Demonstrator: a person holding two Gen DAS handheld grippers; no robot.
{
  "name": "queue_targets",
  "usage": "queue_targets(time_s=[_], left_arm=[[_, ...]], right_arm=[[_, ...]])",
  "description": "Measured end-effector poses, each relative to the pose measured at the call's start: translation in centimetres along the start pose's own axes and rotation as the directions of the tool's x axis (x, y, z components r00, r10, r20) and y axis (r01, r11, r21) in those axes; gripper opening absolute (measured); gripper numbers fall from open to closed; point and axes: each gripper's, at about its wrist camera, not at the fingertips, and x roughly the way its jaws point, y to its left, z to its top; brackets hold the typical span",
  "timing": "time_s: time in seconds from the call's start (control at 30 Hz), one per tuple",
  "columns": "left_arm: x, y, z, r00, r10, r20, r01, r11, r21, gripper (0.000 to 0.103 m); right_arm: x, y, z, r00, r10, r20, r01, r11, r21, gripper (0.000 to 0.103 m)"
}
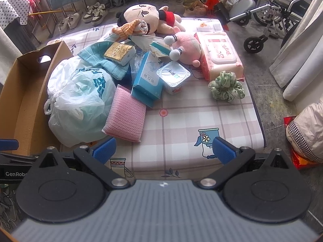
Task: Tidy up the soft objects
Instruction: 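Move the left tool toward the pink knitted pad while the right tool approaches the pile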
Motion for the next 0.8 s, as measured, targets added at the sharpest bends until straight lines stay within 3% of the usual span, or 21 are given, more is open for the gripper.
queue_targets(time_s=[0.43, 0.8], left_arm=[[0.8, -0.1, 0.3, 1.0, -0.007, -0.008, 0.007, 1.0, -0.004, 0.095], [0.4, -1.9, 0.1, 0.993, -0.087, 0.075, 0.086, 0.996, 0.017, 0.095]], right_arm=[[0.8, -0.2, 0.5, 1.0, -0.008, -0.01, 0.008, 1.0, 0.0, 0.102], [1.1, -2.3, 1.4, 0.999, 0.047, 0.01, -0.048, 0.997, 0.056, 0.102]])
